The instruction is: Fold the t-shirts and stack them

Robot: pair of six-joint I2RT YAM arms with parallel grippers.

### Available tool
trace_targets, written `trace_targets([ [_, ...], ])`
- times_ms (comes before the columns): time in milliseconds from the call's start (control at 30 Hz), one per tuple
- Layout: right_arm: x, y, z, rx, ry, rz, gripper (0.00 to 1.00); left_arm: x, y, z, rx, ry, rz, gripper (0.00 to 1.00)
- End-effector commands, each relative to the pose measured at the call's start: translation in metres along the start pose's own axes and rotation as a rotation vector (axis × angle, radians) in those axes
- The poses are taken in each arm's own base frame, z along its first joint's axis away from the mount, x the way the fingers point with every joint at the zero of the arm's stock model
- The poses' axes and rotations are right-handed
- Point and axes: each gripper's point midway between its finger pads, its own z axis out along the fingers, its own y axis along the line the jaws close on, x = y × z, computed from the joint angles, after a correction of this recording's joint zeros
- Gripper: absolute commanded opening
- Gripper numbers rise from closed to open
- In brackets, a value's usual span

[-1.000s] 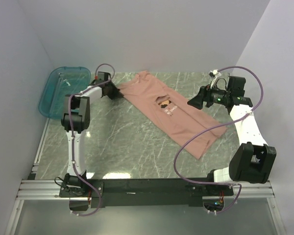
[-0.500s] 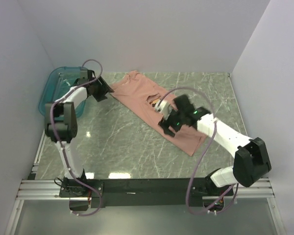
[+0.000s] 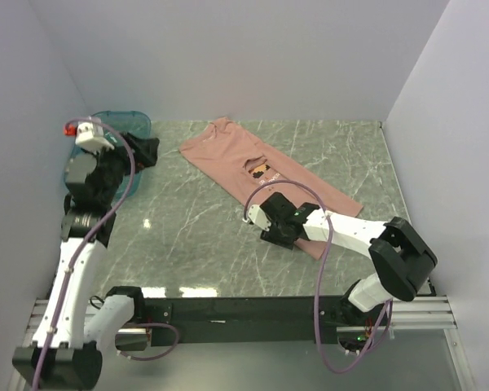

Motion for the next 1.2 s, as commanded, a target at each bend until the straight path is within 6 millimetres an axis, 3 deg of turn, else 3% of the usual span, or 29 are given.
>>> trace_targets([
  [0, 0.004, -0.002, 0.010, 0.045, 0.032, -0.011, 0.60, 0.054, 0.033, -0.014, -0.088, 0.124, 0.019, 0.99],
  [133, 0.009, 0.007, 0.015, 0.008, 0.067, -0.006, 0.52, 0.063, 0.026, -0.037, -0.058, 0.136, -0.009, 0.99],
  [367, 0.025, 0.024, 0.018, -0.041, 0.124, -0.026, 0.34, 0.079, 0.013, -0.054, 0.015, 0.178, -0.057, 1.00],
  [600, 0.028, 0.036, 0.024, -0.093, 0.147, -0.021, 0.00, 0.084, -0.002, -0.065, 0.106, 0.191, -0.074, 0.99],
  [700, 0.021, 0.039, 0.022, -0.104, 0.129, -0.026, 0.00, 0.086, -0.010, -0.071, 0.152, 0.195, -0.067, 1.00],
  [833, -0.003, 0.058, 0.010, -0.225, 0.055, -0.028, 0.00, 0.088, -0.021, -0.079, 0.217, 0.207, -0.070, 0.99],
  [1000, -0.047, 0.108, -0.006, -0.398, -0.033, -0.134, 0.00, 0.085, -0.036, -0.085, 0.298, 0.210, -0.071, 1.00],
  [1100, -0.080, 0.127, -0.010, -0.444, -0.078, -0.190, 0.00, 0.078, -0.041, -0.087, 0.306, 0.206, -0.064, 0.99],
  [1133, -0.103, 0.125, -0.017, -0.443, -0.124, -0.183, 0.00, 0.076, -0.042, -0.088, 0.307, 0.201, -0.060, 0.99],
  [1167, -0.108, 0.135, -0.016, -0.489, -0.114, -0.184, 0.00, 0.073, -0.044, -0.089, 0.309, 0.198, -0.056, 1.00],
])
